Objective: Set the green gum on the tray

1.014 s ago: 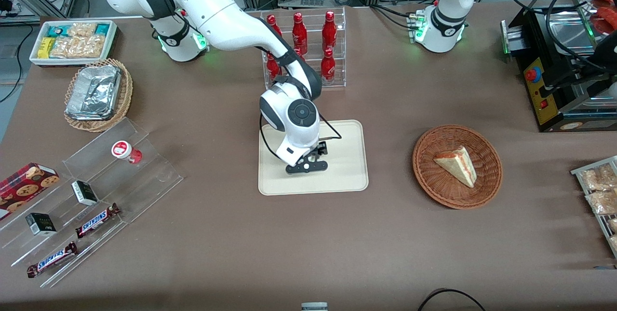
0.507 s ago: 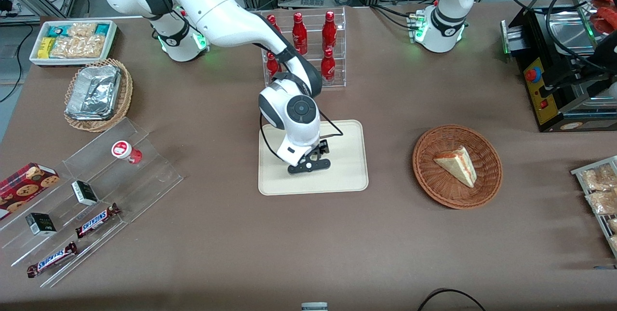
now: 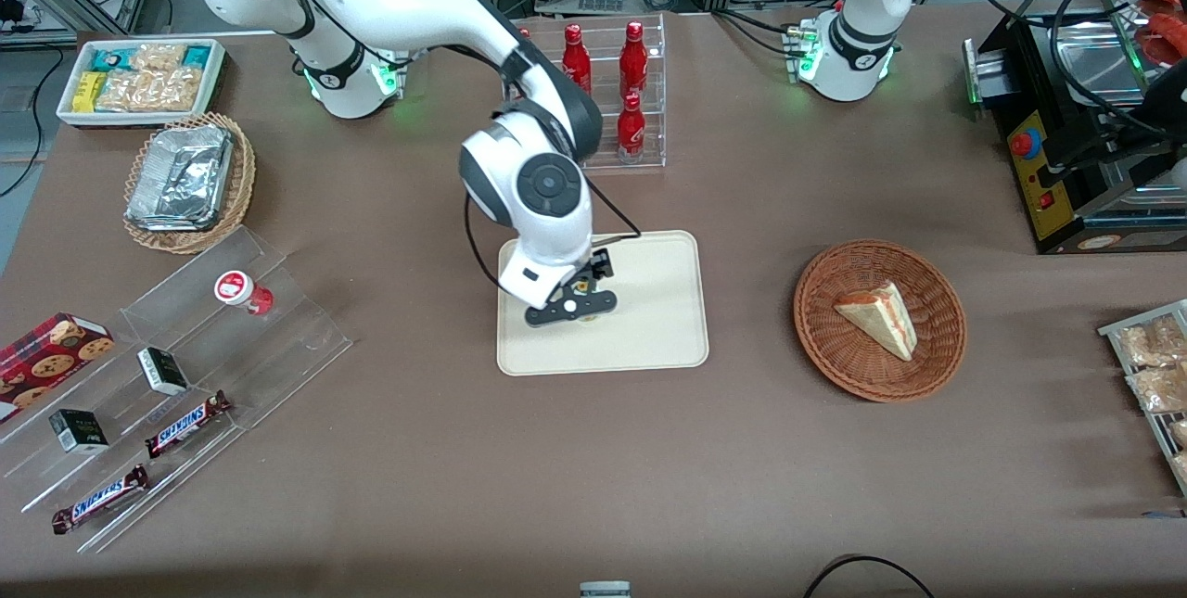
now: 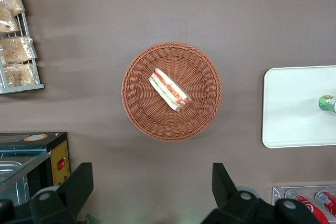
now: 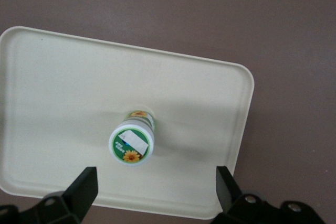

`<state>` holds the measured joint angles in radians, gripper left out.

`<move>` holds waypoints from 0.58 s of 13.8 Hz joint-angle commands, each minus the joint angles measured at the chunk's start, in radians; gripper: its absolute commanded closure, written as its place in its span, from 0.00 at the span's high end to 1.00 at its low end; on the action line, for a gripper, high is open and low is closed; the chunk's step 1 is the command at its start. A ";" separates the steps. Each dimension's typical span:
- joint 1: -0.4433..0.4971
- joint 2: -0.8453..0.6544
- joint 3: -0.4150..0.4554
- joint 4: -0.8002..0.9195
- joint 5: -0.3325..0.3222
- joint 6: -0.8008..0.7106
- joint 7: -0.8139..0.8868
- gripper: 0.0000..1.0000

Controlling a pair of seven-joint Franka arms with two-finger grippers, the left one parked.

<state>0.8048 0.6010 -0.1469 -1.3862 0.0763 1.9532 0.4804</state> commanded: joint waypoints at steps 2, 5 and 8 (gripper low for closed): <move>-0.050 -0.087 0.006 -0.004 0.008 -0.086 -0.061 1.00; -0.090 -0.154 0.004 -0.004 0.008 -0.170 -0.103 1.00; -0.127 -0.214 0.003 -0.005 0.000 -0.249 -0.109 1.00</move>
<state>0.6986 0.4336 -0.1486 -1.3837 0.0763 1.7622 0.3833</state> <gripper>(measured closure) 0.000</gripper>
